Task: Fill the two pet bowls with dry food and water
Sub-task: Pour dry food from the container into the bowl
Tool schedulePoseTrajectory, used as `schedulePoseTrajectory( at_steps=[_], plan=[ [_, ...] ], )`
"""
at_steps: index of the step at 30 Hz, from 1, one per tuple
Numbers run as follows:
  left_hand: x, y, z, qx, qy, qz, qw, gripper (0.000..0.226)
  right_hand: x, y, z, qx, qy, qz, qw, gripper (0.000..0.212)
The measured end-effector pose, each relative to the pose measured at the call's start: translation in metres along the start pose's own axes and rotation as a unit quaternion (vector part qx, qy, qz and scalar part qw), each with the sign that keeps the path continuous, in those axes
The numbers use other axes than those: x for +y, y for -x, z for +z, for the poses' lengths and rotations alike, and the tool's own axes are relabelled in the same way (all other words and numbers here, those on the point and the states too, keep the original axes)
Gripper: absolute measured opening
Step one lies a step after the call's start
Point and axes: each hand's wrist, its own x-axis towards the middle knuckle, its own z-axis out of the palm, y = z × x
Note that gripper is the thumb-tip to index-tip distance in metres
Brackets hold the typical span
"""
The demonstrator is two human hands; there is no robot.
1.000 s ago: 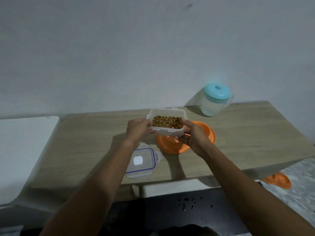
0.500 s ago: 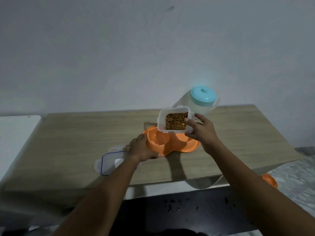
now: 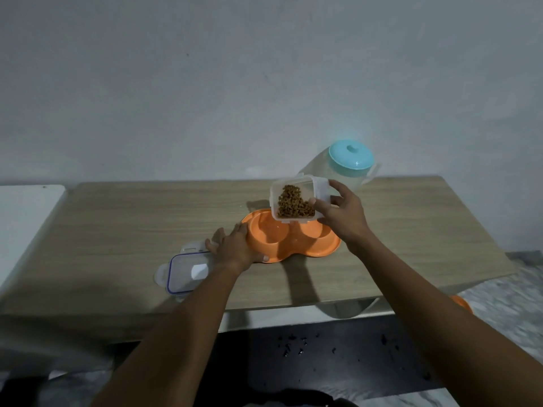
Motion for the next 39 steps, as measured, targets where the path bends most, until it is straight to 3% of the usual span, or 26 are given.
schedulePoseTrajectory(
  at_steps=[3, 10, 20, 39],
  plan=[
    [0.000, -0.001, 0.000, -0.005, -0.008, -0.004, 1.000, 0.106, -0.003, -0.001, 0.003, 0.000, 0.016, -0.008, 1.000, 0.058],
    [0.004, 0.003, -0.005, 0.000, 0.005, 0.002, 1.000, 0.105, -0.004, -0.005, 0.007, -0.005, 0.063, -0.032, 0.997, 0.079],
    [0.006, 0.004, -0.005, -0.004, 0.002, -0.009, 1.000, 0.108, -0.004, -0.008, 0.005, -0.019, 0.110, -0.058, 0.992, 0.075],
    [-0.004, -0.006, 0.005, 0.000, -0.005, -0.011, 1.000, 0.110, -0.004, -0.013, 0.003, -0.018, 0.083, -0.028, 0.996, 0.080]
  ],
)
